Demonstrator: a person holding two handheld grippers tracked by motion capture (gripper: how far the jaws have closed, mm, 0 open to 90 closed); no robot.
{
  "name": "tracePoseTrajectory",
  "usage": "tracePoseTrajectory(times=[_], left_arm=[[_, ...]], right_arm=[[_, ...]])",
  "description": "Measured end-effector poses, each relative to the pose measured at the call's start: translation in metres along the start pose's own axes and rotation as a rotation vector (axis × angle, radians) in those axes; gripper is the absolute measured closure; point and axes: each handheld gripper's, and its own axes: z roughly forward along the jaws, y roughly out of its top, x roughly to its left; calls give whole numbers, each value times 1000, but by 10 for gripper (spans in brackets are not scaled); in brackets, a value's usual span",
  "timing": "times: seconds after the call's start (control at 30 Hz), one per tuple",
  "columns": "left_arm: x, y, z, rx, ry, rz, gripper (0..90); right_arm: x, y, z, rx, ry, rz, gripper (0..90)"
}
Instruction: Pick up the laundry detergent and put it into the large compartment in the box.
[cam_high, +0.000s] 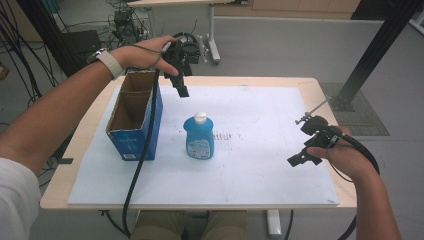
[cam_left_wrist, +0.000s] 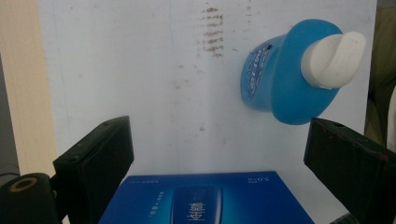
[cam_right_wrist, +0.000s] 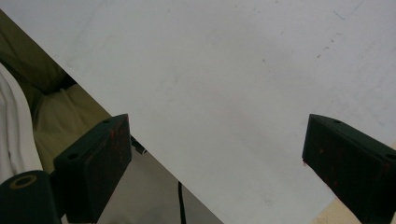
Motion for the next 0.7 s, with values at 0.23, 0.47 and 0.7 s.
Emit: tracePoseTrajectory(times=[0.23, 0.47, 0.7], left_arm=[[-3, -2, -2, -6, 5, 0, 87], [-5, -2, -3, -10, 4, 7, 87], [-10, -2, -6, -13, 5, 22, 86]], right_arm=[[2, 0, 0, 3, 0, -4, 80], [3, 0, 0, 4, -2, -1, 81], [2, 0, 1, 5, 0, 1, 80]])
